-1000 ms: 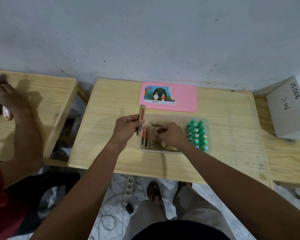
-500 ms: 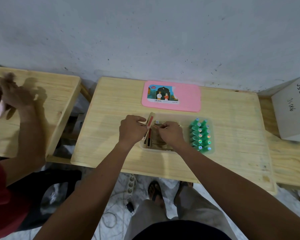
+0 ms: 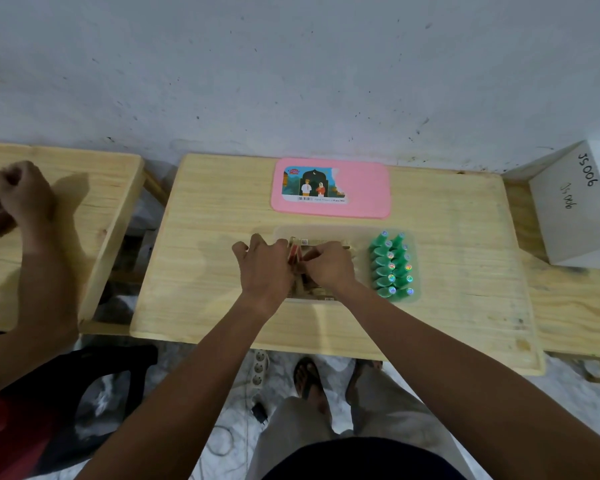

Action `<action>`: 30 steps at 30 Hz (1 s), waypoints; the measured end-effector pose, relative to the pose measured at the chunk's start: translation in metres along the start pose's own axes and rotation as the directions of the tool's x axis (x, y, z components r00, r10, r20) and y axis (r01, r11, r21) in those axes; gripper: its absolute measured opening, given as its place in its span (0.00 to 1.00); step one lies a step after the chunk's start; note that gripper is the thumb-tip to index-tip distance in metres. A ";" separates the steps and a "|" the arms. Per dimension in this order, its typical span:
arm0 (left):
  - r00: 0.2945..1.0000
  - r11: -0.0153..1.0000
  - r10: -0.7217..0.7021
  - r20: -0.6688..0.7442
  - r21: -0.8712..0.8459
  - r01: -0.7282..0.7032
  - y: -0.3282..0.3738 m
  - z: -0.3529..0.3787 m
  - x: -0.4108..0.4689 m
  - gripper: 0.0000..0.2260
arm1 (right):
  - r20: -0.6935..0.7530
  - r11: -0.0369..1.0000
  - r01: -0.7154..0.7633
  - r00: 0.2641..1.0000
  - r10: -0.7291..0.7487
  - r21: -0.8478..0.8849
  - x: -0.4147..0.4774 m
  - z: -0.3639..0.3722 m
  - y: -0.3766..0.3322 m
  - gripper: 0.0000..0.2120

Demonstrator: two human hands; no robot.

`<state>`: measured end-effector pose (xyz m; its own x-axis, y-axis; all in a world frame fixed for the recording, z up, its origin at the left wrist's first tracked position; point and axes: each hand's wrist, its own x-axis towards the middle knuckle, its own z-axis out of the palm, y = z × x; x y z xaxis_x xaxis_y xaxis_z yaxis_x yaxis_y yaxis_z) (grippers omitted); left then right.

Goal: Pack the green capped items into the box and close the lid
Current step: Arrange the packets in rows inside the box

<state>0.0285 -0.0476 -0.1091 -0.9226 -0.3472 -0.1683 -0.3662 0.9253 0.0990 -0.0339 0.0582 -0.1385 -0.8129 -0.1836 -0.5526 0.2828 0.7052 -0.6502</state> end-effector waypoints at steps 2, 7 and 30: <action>0.998 0.996 0.069 0.013 0.052 -0.070 -0.003 -0.002 0.000 0.16 | 0.005 1.000 0.020 1.000 -0.020 -0.013 0.001 0.003 0.001 0.03; 0.979 0.960 0.196 0.058 0.190 -0.204 -0.005 -0.007 0.005 0.20 | 0.046 0.997 0.082 0.996 -0.081 -0.014 -0.003 0.005 -0.002 0.03; 0.985 0.997 0.074 0.154 -0.018 -0.072 -0.027 0.017 0.018 0.25 | 0.238 0.792 0.335 0.940 -0.244 -0.510 0.002 -0.033 0.018 0.14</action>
<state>0.0235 -0.0758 -0.1318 -0.9175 -0.2501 -0.3092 -0.3008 0.9451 0.1281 -0.0470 0.0931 -0.1341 -0.7118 -0.5082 -0.4848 -0.3083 0.8463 -0.4344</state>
